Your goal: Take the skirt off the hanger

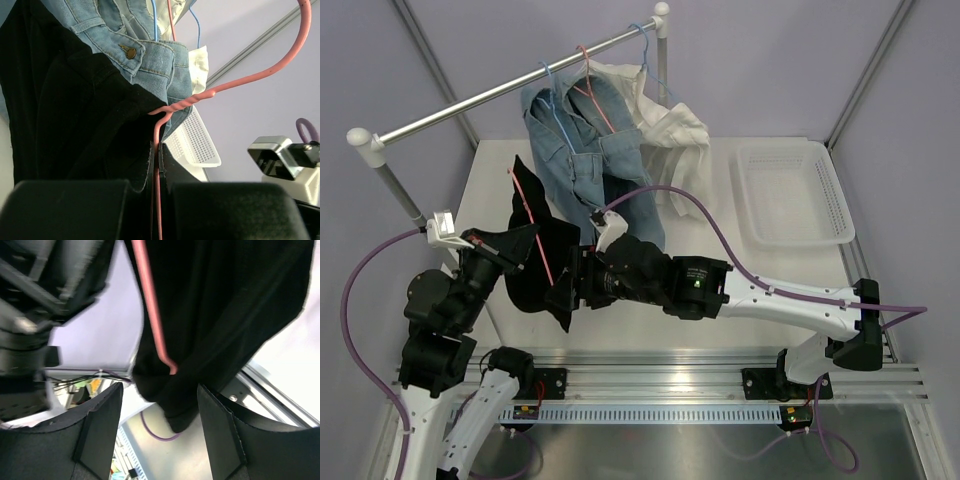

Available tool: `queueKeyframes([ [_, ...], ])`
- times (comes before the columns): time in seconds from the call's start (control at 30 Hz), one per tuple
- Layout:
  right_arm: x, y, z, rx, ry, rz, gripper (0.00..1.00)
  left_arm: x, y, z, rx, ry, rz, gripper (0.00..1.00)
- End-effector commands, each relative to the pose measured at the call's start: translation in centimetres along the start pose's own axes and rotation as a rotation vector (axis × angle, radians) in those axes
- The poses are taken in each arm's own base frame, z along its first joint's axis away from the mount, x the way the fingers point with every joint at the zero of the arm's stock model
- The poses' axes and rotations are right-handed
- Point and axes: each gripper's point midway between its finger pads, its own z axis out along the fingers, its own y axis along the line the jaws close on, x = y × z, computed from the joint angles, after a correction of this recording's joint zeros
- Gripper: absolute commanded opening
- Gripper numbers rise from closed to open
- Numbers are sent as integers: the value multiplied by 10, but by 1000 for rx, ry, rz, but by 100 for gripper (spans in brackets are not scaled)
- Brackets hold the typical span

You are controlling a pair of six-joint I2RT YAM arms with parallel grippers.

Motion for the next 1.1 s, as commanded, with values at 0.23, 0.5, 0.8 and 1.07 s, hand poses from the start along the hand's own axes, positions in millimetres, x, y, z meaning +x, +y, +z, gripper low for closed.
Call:
queueKeyframes([
  [0.23, -13, -6, -6, 23, -82, -22, 60, -26, -39, -15, 135, -67, -4, 0],
  [0.5, -8, -3, -3, 0, -62, -25, 21, -26, -36, -13, 122, -67, 10, 0],
  [0.8, -2, -2, -11, -24, -38, -8, 0, -27, -21, -3, 64, -84, 68, 0],
  [1.07, 25, 0, -28, -50, 25, -30, 0, -42, -16, 17, 15, -128, 116, 0],
])
